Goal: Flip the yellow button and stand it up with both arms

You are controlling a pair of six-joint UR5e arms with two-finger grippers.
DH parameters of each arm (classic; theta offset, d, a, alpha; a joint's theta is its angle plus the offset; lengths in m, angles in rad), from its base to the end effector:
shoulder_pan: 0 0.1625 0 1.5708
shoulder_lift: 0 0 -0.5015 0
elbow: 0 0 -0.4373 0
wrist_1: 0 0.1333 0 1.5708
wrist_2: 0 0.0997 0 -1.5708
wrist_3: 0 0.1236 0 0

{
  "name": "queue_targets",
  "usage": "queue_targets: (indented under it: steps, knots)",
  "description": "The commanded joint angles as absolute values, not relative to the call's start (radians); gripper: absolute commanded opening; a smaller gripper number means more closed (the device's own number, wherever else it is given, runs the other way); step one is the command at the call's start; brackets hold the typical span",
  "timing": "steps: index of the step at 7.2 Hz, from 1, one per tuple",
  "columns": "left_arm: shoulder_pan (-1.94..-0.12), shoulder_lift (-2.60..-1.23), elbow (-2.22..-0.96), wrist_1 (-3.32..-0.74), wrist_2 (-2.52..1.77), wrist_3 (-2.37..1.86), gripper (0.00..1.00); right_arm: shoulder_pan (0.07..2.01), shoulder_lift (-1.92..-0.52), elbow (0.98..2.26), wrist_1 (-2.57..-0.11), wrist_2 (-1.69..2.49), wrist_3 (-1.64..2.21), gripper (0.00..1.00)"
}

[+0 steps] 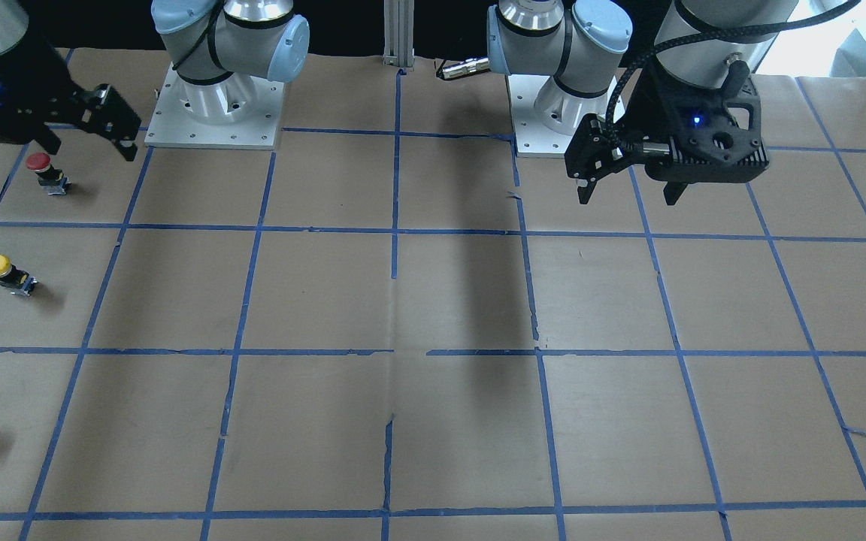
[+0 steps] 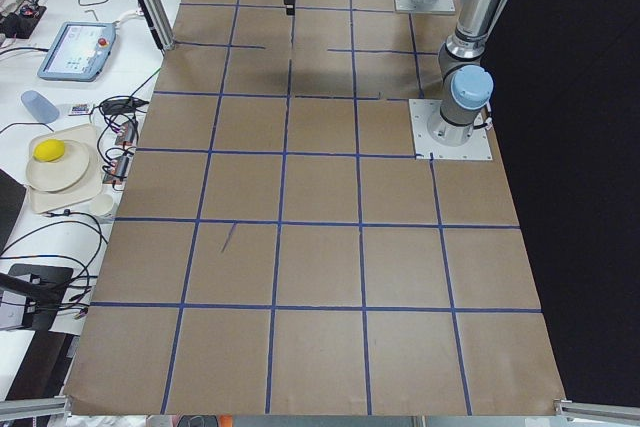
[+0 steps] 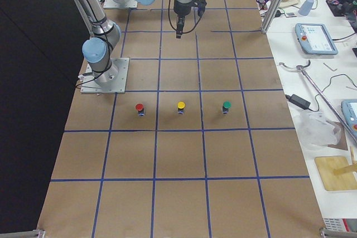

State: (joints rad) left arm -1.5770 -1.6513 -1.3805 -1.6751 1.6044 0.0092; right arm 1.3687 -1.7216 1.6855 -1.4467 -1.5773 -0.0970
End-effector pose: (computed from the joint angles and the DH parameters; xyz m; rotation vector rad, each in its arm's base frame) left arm -0.1327 -0.5746 0.5873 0.0238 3.1079 -0.0084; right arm 0.0394 -0.4676 0.5422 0.1641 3.1276 0.1379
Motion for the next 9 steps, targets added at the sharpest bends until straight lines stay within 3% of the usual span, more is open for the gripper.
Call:
queue_targets:
  steps: [1, 9]
  knots:
    - [-1.575, -1.652, -1.381, -1.675, 1.605, 0.009, 1.0, 1.526, -1.76, 1.687, -1.417, -1.577, 0.061, 1.0]
    - [-1.574, -1.651, -1.381, -1.675, 1.605, 0.009, 1.0, 1.534, -1.733, 1.686, -1.422, -1.574, 0.061, 1.0]
